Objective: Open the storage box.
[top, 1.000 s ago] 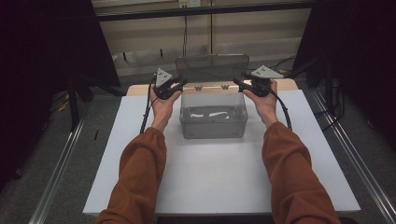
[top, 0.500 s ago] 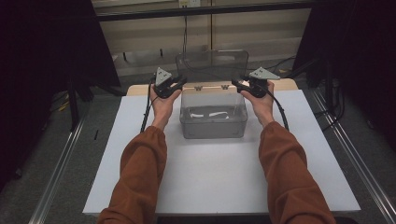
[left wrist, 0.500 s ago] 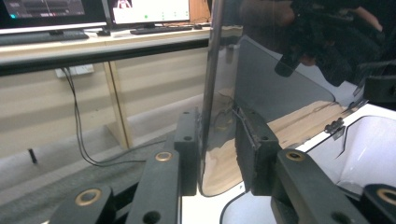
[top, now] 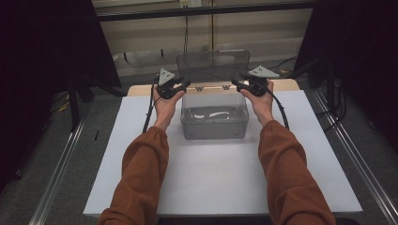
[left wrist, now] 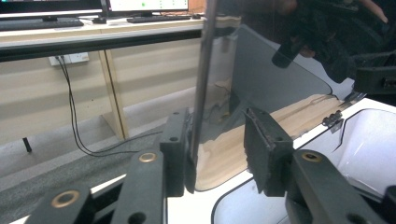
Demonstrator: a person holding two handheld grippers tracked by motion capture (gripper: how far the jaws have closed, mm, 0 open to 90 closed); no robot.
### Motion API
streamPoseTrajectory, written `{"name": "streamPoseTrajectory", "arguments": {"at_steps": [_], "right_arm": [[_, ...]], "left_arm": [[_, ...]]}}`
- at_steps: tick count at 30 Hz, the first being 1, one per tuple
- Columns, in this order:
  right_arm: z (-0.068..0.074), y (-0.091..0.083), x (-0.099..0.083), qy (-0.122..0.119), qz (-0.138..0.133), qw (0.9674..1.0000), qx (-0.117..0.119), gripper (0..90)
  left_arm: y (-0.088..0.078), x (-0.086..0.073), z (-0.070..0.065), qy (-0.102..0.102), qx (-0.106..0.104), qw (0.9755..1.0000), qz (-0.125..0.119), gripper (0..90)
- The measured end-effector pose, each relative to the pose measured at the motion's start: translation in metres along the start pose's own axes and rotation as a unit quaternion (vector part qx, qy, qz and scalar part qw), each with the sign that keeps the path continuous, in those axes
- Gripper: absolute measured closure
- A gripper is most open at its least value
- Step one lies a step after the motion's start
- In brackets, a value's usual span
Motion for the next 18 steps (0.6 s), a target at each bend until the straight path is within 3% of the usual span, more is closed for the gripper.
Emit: {"name": "streamPoseTrajectory", "arguments": {"at_steps": [2,7,9,18], "right_arm": [[0.0007,0.0021,-0.0005,0.007,-0.001,1.0,-0.006,52.1],[0.0006,0.0041,-0.0028,0.017,-0.005,0.9998,-0.006,51.4],[0.0009,0.0041,-0.0029,0.014,-0.002,0.9999,-0.008,51.0],[0.003,0.0069,-0.0038,0.02,0.002,0.9997,-0.011,48.6]], "left_arm": [[0.0041,-0.003,-0.0032,-0.008,0.002,1.0,0.002,50.0],[0.0061,-0.0025,-0.0031,-0.011,0.0,0.9999,-0.002,48.7],[0.0062,-0.003,-0.0019,0.0,-0.006,1.0,0.004,45.1],[0.0082,-0.0034,-0.0029,-0.009,-0.015,0.9998,0.003,37.5]]}}
Point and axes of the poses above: each handheld gripper's, and its own axes: y roughly forward along the jaws, x roughly out of its top, z roughly to its left, the point moved 2 cm from there along y, roughly forward along the jaws, and after that the axes turned 14 degrees about -x, right-handed, at the moved point
